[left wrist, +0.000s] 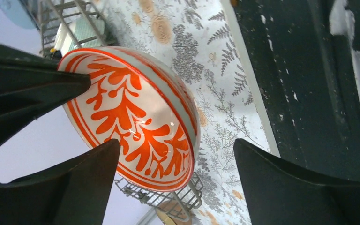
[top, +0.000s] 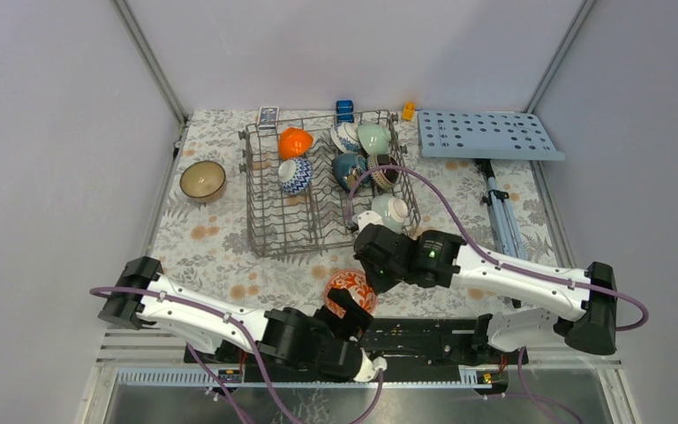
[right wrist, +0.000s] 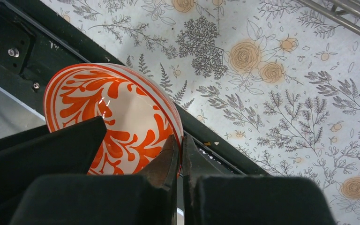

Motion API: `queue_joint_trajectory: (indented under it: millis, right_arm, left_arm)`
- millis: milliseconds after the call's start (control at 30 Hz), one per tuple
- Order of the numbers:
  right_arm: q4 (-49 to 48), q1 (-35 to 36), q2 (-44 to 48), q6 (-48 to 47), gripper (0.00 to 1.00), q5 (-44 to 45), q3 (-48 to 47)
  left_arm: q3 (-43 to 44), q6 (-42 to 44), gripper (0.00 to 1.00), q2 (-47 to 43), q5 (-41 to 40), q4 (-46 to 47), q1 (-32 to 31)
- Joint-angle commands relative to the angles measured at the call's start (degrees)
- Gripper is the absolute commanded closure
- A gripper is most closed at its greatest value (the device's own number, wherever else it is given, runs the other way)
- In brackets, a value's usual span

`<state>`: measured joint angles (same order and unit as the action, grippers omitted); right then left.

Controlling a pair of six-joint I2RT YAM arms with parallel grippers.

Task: Unload the bowls from the dish rack
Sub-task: Place the bowl at the center of the board.

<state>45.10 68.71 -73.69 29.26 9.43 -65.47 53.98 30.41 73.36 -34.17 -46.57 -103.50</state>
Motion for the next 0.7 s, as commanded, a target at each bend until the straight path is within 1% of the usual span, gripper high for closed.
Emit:
queue_joint_trajectory:
  millis: [0,100,200,267,300,433,533,600,633,667]
  right_arm:
    - [-1.5,0.6,3.9,2.1,1.00,3.3,-1.0]
    - [-0.2,0.5,4.8,2.1,1.00,5.9,-1.4]
    - [1.3,0.6,6.2,2.6,1.00,10.9,-1.2]
    - [1.7,0.6,7.6,3.4,1.00,13.9,-0.3]
    - [1.4,0.6,8.5,4.0,1.00,15.4,0.5]
    - [0.2,0.1,11.5,6.1,1.00,19.2,3.6]
    - [0.0,-0.5,12.9,7.7,1.00,21.8,5.1]
    - [-0.5,-1.1,14.2,8.5,1.00,23.0,6.1]
    - [-0.8,-1.6,14.7,8.7,1.00,23.4,6.5]
    - [-1.3,-2.2,15.3,8.8,1.00,23.4,6.9]
  left_arm:
    - [3.6,-3.5,0.01,-1.3,-6.7,4.8,0.0]
    - [5.9,-6.0,0.01,-1.8,-9.7,6.5,0.0]
    - [8.9,-9.7,0.01,-2.5,-13.2,8.0,0.4]
    - [11.8,-13.3,0.01,-3.0,-13.6,8.0,1.2]
    - [13.2,-15.3,0.01,-3.4,-12.6,8.0,2.3]
    - [18.2,-22.8,0.01,-6.5,-1.5,8.9,9.6]
    - [19.6,-28.6,0.01,-9.1,8.2,11.2,17.5]
    - [17.7,-32.9,0.01,-11.8,13.3,14.5,22.9]
    - [15.5,-35.5,0.01,-13.5,14.8,16.7,24.8]
    - [13.3,-40.2,0.01,-15.1,14.7,19.8,26.3]
